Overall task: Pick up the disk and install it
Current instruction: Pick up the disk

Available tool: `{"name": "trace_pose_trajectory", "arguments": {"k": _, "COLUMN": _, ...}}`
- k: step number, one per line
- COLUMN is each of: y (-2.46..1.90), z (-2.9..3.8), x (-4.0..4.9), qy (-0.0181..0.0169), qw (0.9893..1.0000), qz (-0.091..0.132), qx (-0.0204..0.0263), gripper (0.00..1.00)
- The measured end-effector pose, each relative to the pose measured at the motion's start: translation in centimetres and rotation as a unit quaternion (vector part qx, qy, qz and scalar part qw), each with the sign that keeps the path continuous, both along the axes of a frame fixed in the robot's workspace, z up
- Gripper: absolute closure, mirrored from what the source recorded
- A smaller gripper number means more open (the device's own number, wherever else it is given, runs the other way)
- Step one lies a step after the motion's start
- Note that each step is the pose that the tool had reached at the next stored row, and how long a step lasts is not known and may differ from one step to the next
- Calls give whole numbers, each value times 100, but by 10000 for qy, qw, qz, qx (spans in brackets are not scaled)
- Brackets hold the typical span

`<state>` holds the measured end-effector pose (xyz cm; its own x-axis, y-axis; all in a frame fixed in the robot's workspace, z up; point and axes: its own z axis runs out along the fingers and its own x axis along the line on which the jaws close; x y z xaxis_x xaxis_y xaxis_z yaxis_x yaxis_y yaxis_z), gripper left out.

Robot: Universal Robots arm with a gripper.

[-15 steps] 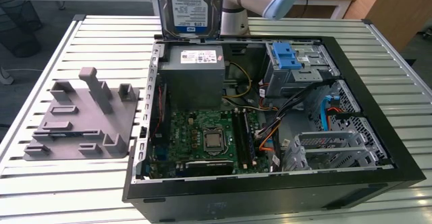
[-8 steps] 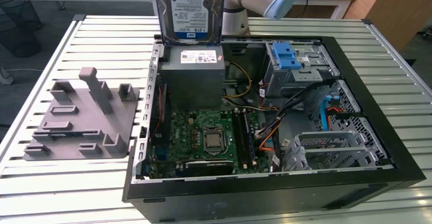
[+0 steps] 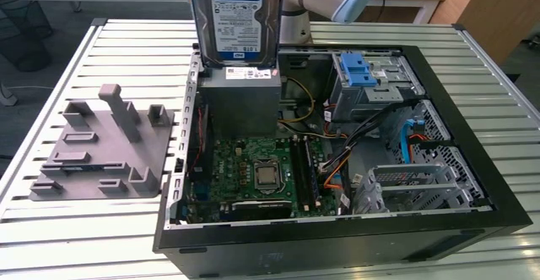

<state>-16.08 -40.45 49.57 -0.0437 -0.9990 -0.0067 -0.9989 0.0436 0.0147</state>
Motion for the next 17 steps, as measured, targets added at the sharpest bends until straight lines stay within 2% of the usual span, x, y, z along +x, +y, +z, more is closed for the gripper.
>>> {"name": "trace_pose_trajectory", "arguments": {"k": 3, "y": -54, "z": -6, "x": 5, "qy": 0, "qw": 10000, "qz": -4, "qx": -2, "gripper": 64}}
{"name": "trace_pose_trajectory", "arguments": {"k": 6, "y": -65, "z": -19, "x": 75, "qy": 1, "qw": 10000, "qz": -6, "qx": -2, "gripper": 64}}
{"name": "trace_pose_trajectory", "arguments": {"k": 11, "y": -65, "z": -44, "x": 268, "qy": 18, "qw": 10000, "qz": -5, "qx": -2, "gripper": 64}}
{"name": "trace_pose_trajectory", "arguments": {"k": 17, "y": -65, "z": -67, "x": 542, "qy": 62, "qw": 10000, "qz": -6, "qx": -2, "gripper": 64}}
